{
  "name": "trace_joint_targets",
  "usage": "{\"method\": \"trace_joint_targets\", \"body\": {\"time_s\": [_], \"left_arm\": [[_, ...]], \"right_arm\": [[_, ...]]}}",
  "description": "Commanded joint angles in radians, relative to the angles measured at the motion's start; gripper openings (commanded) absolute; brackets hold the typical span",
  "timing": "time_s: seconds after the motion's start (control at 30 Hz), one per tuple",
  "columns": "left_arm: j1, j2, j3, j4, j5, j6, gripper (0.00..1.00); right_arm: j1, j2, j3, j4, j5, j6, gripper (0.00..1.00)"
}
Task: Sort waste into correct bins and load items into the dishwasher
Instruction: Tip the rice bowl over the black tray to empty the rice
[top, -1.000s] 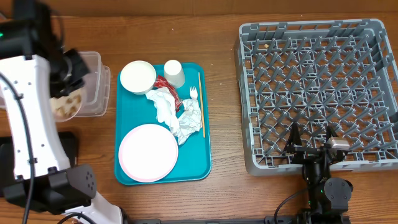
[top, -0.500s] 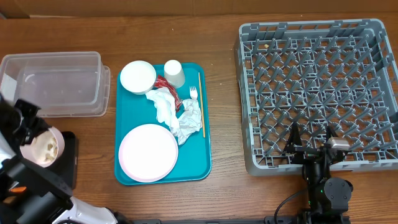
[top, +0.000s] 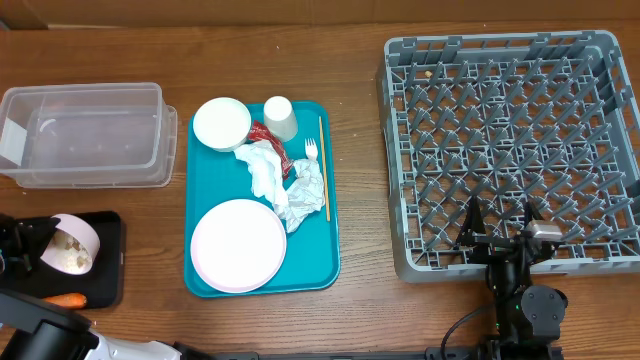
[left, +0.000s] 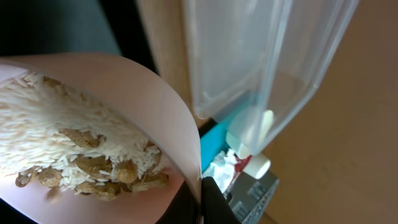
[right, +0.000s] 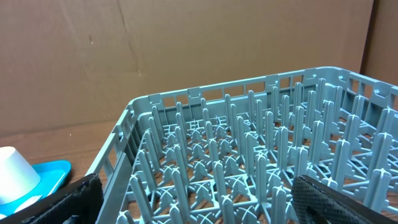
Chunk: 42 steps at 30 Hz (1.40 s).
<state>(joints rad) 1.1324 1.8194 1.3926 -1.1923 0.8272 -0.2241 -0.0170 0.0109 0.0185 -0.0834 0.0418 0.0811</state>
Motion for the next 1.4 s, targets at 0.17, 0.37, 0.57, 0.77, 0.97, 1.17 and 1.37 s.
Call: {"method": "trace_joint_targets", "body": {"time_s": [0.17, 0.37, 0.57, 0.77, 0.97, 1.17, 1.37], "left_arm": [[0.051, -0.019, -0.005, -0.006, 0.259, 0.170, 0.04], [0.137, -0.015, -0.040, -0.001, 0.330, 0.202, 0.04], [0.205, -0.013, -0.112, 0.084, 0.353, 0.164, 0.04], [0.227, -0.013, -0.163, 0.120, 0.506, 0.164, 0.04], [0.229, -0.013, -0.167, 0.117, 0.492, 0.097, 0.04], [0.229, -0.013, -0.167, 0.143, 0.475, 0.084, 0.04], [0.229, -0.013, -0.167, 0.084, 0.557, 0.116, 0.04]], "right_arm": [[0.006, -0.008, -0.011, 0.003, 0.009, -0.003, 1.00], [0.006, -0.008, -0.011, 0.003, 0.009, -0.002, 1.00], [0.006, -0.008, -0.011, 0.003, 0.009, -0.002, 1.00], [0.006, -0.008, -0.011, 0.003, 0.009, -0.002, 1.00], [0.006, -0.008, -0.011, 0.003, 0.009, -0.002, 1.00], [0.006, -0.008, -0.011, 0.003, 0.009, -0.002, 1.00], [0.006, -0.008, -0.011, 0.003, 0.009, -0.003, 1.00]]}}
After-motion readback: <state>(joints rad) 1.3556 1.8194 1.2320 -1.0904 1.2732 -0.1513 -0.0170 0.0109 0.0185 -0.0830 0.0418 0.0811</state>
